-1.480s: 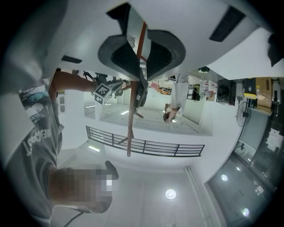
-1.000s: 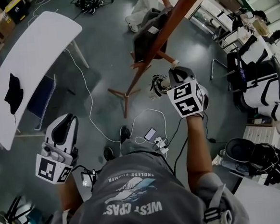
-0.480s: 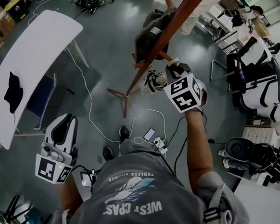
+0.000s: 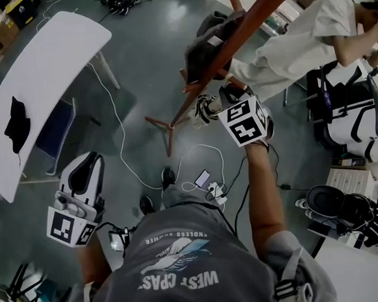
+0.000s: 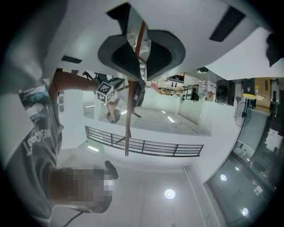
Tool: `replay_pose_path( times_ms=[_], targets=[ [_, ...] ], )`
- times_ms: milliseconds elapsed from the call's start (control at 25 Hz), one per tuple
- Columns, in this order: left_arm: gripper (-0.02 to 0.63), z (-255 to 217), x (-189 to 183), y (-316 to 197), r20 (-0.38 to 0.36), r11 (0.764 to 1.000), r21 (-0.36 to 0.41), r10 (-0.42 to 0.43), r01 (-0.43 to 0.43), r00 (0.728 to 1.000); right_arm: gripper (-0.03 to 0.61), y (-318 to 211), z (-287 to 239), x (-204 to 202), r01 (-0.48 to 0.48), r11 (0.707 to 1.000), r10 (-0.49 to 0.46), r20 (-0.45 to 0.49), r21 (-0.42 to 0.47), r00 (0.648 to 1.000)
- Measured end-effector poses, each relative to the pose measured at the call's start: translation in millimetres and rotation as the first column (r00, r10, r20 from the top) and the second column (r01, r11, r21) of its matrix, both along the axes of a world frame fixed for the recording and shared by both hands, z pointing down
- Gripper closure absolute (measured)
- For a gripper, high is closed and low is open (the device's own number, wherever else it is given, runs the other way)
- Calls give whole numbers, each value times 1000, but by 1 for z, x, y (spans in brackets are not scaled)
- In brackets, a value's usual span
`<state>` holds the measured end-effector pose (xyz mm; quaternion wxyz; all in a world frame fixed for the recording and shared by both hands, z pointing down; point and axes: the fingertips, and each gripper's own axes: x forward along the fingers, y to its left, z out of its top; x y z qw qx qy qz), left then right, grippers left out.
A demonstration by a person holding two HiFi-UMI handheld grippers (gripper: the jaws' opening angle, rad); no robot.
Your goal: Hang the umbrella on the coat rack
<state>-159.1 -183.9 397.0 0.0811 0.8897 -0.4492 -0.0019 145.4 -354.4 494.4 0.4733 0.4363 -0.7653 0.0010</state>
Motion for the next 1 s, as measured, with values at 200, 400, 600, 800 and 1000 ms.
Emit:
replay_pose_path(
  times_ms=[200,400,600,800,1000],
  targets=[
    [558,-2,-2,-3,0,1000,0,18,-18,1000,551,-6,0,-8,-28,1000,26,96,12,995],
    [558,-4,-5,-2,1,999,9,33,-33,999,549,-14,6,-6,-78,996,67,193,52,979],
    [558,-10,-10,4,8,999,22,47,-47,999,542,-17,10,-4,-125,988,97,262,95,960],
    [558,-18,-15,14,15,997,40,61,-61,998,509,-14,9,-2,-168,978,126,295,121,947],
    [558,-25,-23,29,22,996,60,67,-69,997,511,7,-8,3,-220,965,164,327,142,931]
  ],
)
